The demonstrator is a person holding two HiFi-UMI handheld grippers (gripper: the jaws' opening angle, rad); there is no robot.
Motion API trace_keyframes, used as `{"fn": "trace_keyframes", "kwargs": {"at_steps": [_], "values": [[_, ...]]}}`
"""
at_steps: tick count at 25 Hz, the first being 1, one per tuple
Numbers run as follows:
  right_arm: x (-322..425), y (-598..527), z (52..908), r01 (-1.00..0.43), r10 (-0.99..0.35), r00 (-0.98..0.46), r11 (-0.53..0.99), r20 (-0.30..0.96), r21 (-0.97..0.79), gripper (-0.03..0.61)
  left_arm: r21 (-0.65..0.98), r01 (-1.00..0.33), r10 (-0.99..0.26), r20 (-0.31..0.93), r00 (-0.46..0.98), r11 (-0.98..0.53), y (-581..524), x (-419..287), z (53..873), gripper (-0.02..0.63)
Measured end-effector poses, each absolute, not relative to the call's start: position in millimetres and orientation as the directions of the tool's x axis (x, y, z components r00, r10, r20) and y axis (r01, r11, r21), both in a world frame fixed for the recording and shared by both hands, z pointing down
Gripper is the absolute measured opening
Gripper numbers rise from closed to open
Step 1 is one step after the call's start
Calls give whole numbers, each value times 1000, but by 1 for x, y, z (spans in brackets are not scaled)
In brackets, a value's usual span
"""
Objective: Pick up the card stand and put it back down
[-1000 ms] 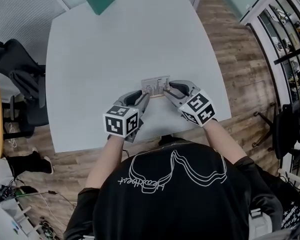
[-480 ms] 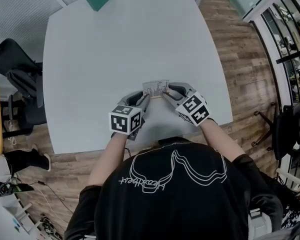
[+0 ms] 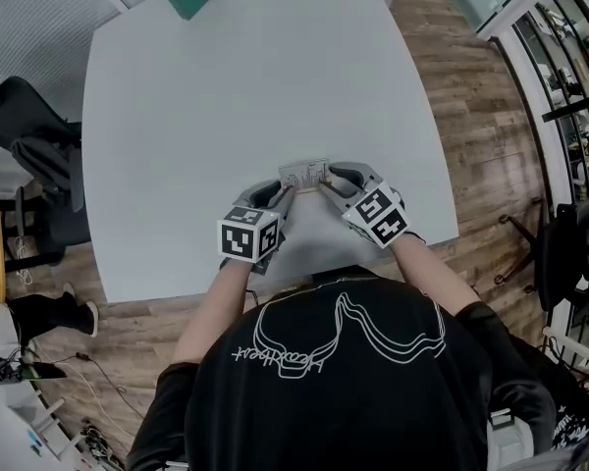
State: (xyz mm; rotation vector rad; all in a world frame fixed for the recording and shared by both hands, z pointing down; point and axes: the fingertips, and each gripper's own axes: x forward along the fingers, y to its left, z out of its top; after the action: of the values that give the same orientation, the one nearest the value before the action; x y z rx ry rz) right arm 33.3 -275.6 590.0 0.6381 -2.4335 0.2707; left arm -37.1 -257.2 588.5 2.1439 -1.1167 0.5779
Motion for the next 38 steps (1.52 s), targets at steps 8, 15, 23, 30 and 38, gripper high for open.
{"fn": "trace_keyframes", "kwargs": {"at_steps": [8,15,23,30,38], "values": [[34,-278,584,-543,-395,-711,834,581,-97,177,337,-836,-554,632,542,-433,-257,-38,588,122],[46,-277,559,-601,-437,-746,766,503,-226,209,367,-839,-600,586,544,-402,-250,-51,569,179],[51,-249,495,-618,-502,-777,726,381,-303,138,436,-780,-641,452,621,-448,-222,-51,503,176],[35,-196,428,-556,-502,-831,768,240,-317,23,466,-686,-626,306,717,-559,-175,-43,433,84],[12,-128,387,-418,-394,-908,842,141,-342,9,411,-642,-629,187,754,-647,-127,-42,379,15]]}}
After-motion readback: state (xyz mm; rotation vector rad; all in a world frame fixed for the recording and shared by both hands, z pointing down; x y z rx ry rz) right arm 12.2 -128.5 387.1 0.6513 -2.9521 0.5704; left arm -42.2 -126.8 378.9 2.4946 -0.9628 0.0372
